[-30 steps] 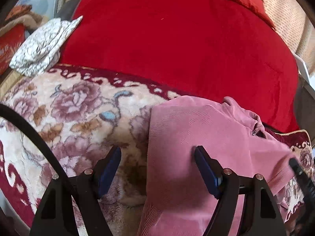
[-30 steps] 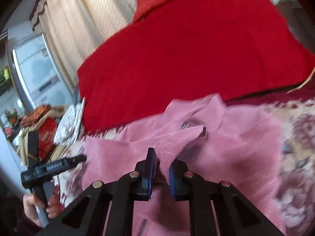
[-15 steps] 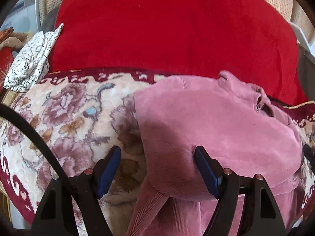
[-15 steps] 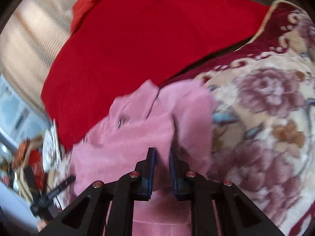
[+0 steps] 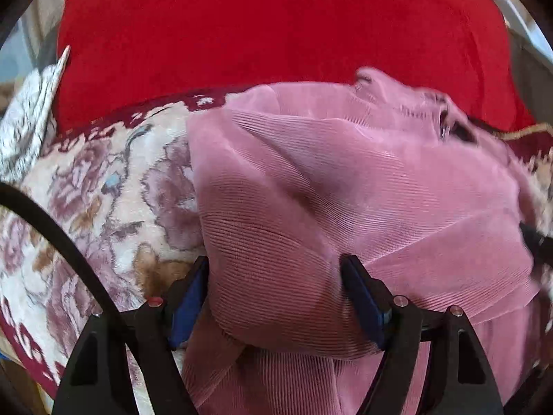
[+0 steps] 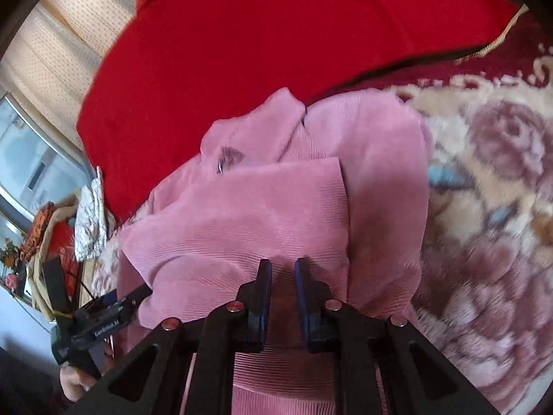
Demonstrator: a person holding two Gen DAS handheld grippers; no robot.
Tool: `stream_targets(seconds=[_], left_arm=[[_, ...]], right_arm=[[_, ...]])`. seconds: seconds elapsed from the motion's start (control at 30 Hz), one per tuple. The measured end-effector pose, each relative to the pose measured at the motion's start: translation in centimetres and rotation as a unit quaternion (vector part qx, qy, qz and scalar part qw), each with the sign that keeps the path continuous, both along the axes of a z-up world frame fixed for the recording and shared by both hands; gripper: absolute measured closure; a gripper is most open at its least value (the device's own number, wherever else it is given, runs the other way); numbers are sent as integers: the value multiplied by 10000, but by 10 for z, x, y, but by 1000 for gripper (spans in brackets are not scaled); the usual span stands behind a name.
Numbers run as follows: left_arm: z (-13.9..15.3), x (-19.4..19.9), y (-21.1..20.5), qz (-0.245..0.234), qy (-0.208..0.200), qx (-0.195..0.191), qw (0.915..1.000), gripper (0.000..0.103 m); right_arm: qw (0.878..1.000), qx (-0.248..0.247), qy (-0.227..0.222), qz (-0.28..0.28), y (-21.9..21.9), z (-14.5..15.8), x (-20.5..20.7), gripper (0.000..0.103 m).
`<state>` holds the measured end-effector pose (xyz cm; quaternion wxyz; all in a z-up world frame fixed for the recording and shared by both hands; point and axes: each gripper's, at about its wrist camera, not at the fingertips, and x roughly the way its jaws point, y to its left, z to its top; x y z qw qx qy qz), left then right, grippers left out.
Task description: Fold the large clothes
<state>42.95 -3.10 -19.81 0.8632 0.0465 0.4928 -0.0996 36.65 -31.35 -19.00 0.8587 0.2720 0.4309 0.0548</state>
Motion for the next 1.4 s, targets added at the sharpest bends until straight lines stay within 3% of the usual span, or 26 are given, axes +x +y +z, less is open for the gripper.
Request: stream_targets(seconds=[0.1,0.2,0.3,0.4,0.5,0.57,0.63,0.77,0.83,0.9,0.97,1.03,1.1,1.17,1.27,1.4], left_arm=[[16,3,11,133,-258,-348,9990,25],[30,10,18,286,-519,-649,9961,25],[33,26,21,523,-566,-813,9937,25],[19,45,20,735,-322,-717,9942,25],[-8,56,11,761,278,-248,9964,25],[-7,54,8,726,184,-142,9971,24],[3,49,7,623,0,-228,9978,24],[23,31,9,525,-325,-495,9969,24],[26,20,5,381,-405,-508,9972,24],[24,12,1,317,-371,-379,9981,24],[15,0,-3,256,-311,-147,9991,24],[6,-1,-4,231,-263,146,9993,23],[0,0,-10,157,-260,342,9990,16],[-6,-1,-11,83,-157,411,9990,15],[2,2,-2,213,-59,124,9997,15],[19,-7,4,242,-266,-282,9990,15]], right_arm=[[9997,170,-128,-69,-7,11,-2,85],[9986,30,-497,-171,-8,29,2,85],[9983,27,-573,-113,-4,36,20,85],[9990,-133,-428,-63,0,28,41,85],[9998,-199,39,11,2,0,63,84],[9999,124,6,-92,-4,-10,64,85],[9999,150,15,-42,-6,-3,62,85],[9983,256,-502,138,-8,22,37,83],[9969,269,-692,253,-8,35,20,71],[9964,202,-783,263,-7,45,2,17],[9943,215,-1025,173,-7,48,-15,16],[9958,-65,-879,257,1,45,-20,19],[9969,-262,-675,313,5,33,-19,34],[9972,-529,-153,499,12,11,-10,41],[9952,-775,-243,553,16,17,-12,42],[9966,-413,-521,490,9,30,-25,42]])
